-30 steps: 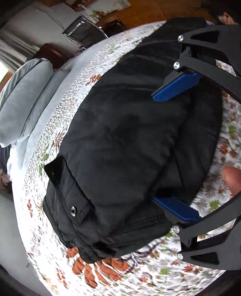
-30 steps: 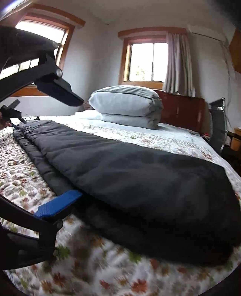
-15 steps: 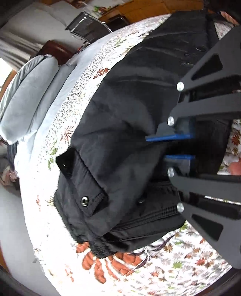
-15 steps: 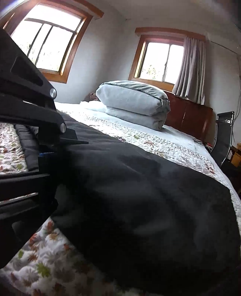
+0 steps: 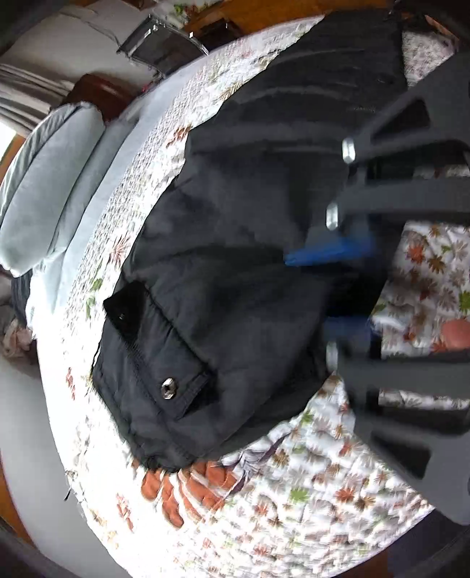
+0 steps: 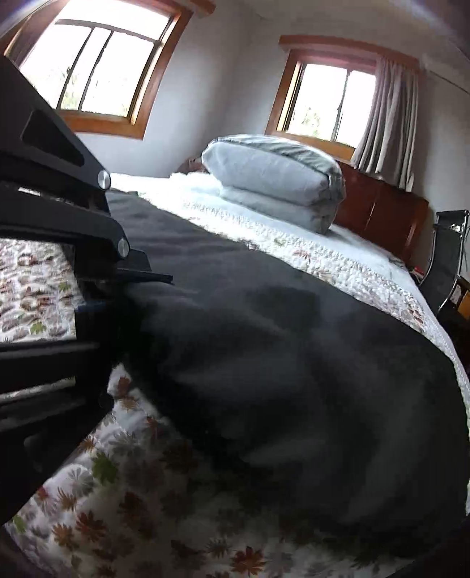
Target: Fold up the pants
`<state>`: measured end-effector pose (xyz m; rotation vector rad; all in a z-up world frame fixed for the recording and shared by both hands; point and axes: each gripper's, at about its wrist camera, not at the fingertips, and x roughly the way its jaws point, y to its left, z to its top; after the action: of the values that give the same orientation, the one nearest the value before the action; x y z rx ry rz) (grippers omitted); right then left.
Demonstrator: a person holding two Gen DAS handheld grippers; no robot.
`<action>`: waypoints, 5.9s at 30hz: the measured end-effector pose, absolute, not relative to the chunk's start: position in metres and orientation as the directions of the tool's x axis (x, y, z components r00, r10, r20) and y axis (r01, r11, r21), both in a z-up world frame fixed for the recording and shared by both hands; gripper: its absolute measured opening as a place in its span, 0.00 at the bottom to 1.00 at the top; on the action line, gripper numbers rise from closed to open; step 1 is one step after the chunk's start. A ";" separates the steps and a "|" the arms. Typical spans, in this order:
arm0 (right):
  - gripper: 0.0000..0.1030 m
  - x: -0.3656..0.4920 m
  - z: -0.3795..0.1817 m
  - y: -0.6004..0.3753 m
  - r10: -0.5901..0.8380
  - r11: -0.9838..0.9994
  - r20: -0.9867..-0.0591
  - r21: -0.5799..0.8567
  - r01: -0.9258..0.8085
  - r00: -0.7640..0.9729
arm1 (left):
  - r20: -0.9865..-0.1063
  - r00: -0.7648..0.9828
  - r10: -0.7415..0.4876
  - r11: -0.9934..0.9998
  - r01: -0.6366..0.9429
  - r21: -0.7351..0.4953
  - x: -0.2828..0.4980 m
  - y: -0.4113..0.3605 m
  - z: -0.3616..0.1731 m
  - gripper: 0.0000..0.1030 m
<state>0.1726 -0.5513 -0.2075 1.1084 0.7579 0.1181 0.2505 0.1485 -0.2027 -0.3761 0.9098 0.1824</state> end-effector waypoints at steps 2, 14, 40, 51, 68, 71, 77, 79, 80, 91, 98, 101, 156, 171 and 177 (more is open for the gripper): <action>0.63 0.164 -0.206 -0.556 0.422 0.448 -0.499 0.841 0.304 0.757 | -0.800 0.598 -0.041 0.927 -0.276 -0.253 0.250 0.146 -0.201 0.80; 0.95 0.148 -0.086 -0.505 -0.005 0.943 -0.665 0.245 0.224 0.747 | -0.698 0.694 0.176 0.983 -0.164 0.085 0.213 0.115 -0.133 0.97; 0.97 0.133 -0.143 -0.610 0.012 0.745 -0.747 0.450 0.492 0.665 | -0.659 0.745 0.099 0.994 -0.037 0.107 0.257 -0.004 -0.075 0.97; 0.97 0.178 -0.158 -0.611 0.065 0.666 -0.728 0.541 0.513 0.683 | -0.670 0.737 0.095 0.995 -0.076 0.057 0.280 0.001 -0.067 0.97; 0.97 0.129 -0.186 -0.651 0.177 0.415 -0.543 0.797 0.438 0.821 | -0.859 0.479 0.181 0.974 -0.208 0.089 0.326 0.129 -0.209 0.98; 0.97 0.143 -0.192 -0.655 0.229 0.414 -0.496 0.828 0.378 0.837 | -0.839 0.512 0.182 0.975 -0.206 0.085 0.323 0.131 -0.209 0.98; 0.97 0.161 -0.188 -0.665 0.278 0.383 -0.361 0.891 0.241 0.890 | -0.819 0.541 0.191 0.974 -0.208 0.090 0.320 0.130 -0.211 0.98; 0.97 0.153 -0.180 -0.661 0.310 0.427 -0.284 0.894 0.134 0.907 | -0.822 0.536 0.194 0.974 -0.206 0.096 0.321 0.130 -0.211 0.98; 0.97 0.150 -0.183 -0.657 0.316 0.436 -0.278 0.892 0.122 0.907 | -0.823 0.533 0.195 0.974 -0.206 0.098 0.322 0.127 -0.211 0.98; 0.97 0.150 -0.175 -0.662 0.327 0.411 -0.238 0.907 0.089 0.914 | -0.816 0.533 0.223 0.965 -0.238 0.108 0.319 0.125 -0.207 0.98; 0.90 0.111 -0.193 -0.673 0.320 0.387 -0.289 0.909 0.153 0.902 | -0.808 0.512 0.292 0.945 -0.283 0.162 0.324 0.132 -0.207 0.98; 0.90 0.108 -0.200 -0.679 0.321 0.348 -0.332 0.913 0.215 0.887 | -0.807 0.491 0.329 0.931 -0.309 0.192 0.329 0.134 -0.206 0.98; 0.11 0.248 -0.148 -0.150 -0.137 0.480 -0.695 -0.670 -0.566 0.706 | -0.822 0.547 0.157 0.974 -0.223 0.037 0.309 0.156 -0.191 0.97; 0.80 0.195 -0.126 -0.148 0.076 0.579 -0.717 -0.534 -0.616 0.693 | -0.808 0.571 0.143 0.976 -0.217 0.019 0.302 0.161 -0.188 0.97; 0.79 0.264 -0.103 -0.201 0.038 0.854 -0.718 -0.338 -0.395 0.695 | -0.794 0.596 0.116 0.976 -0.216 -0.020 0.299 0.162 -0.183 0.97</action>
<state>0.2645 -0.2009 -0.1026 -0.5006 0.7705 0.2533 0.2992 0.1623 -0.1830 -0.1183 0.9122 0.1936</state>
